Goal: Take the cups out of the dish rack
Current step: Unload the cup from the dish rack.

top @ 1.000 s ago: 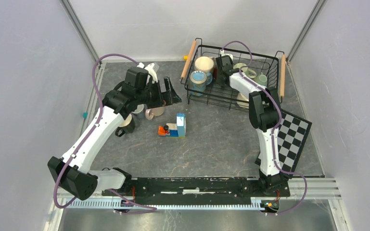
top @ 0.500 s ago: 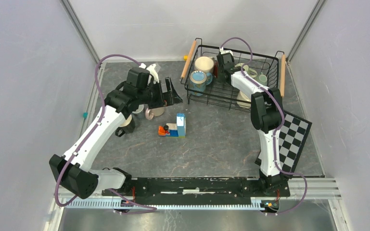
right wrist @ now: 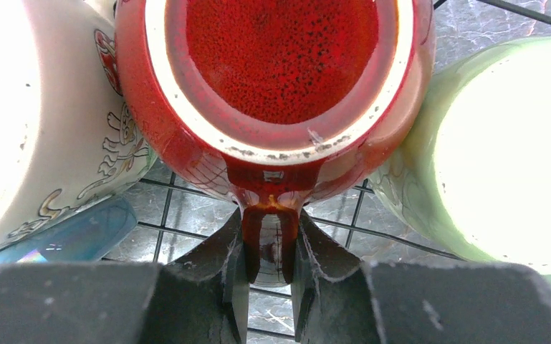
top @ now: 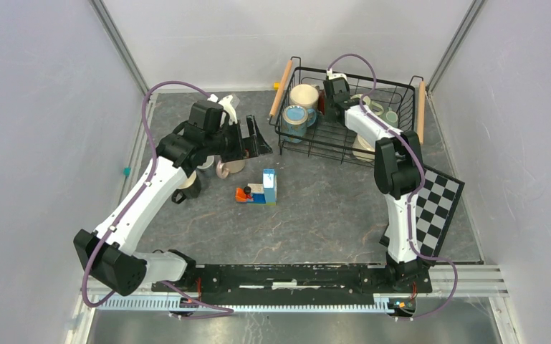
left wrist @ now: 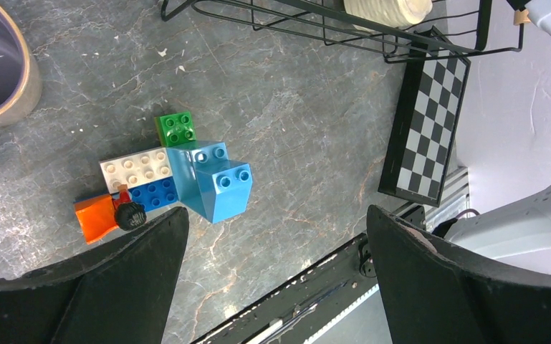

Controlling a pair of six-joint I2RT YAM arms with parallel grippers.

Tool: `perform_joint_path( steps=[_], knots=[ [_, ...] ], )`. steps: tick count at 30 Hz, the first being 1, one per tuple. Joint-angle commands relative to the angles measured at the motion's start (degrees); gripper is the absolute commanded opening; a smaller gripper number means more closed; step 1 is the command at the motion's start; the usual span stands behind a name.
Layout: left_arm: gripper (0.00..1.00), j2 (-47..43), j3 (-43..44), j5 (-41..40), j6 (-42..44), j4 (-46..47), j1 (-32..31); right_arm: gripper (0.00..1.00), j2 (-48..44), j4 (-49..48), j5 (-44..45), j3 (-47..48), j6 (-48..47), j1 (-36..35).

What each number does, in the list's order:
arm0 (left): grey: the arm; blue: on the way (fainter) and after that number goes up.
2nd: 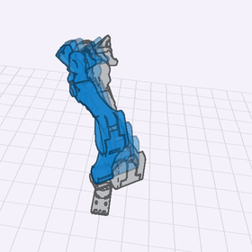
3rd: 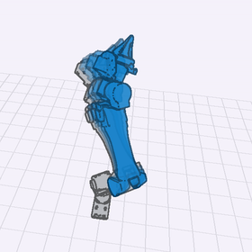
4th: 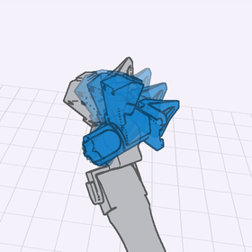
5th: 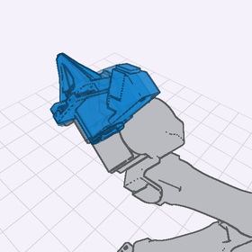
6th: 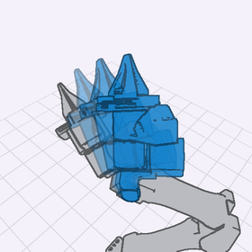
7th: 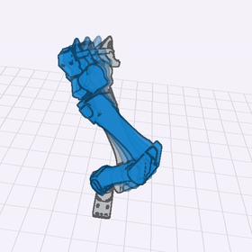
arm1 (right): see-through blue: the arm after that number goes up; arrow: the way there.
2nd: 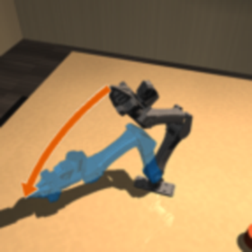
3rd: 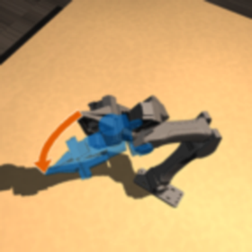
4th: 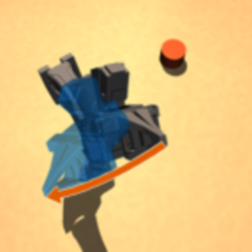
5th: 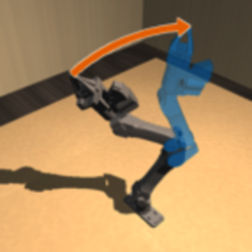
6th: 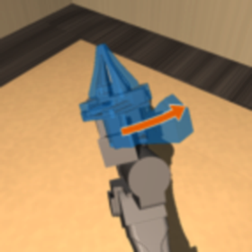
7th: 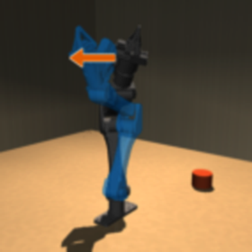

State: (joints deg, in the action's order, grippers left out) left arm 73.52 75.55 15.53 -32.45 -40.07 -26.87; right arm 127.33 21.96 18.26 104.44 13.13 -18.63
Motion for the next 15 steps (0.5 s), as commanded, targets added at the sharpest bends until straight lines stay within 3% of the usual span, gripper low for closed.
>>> perform_joint_path(
  steps=[1,15],
  knots=[
    [1.00,0.40,-0.03,1.28,-0.16,2.50,-0.31,0.00,-7.30,-6.12,0.20,4.09,-1.22,-0.85],
    [1.00,0.61,-0.38,1.51,-0.40,2.88,-0.29,0.00,-8.19,-5.88,0.16,5.29,-1.79,-0.85]
  ],
)
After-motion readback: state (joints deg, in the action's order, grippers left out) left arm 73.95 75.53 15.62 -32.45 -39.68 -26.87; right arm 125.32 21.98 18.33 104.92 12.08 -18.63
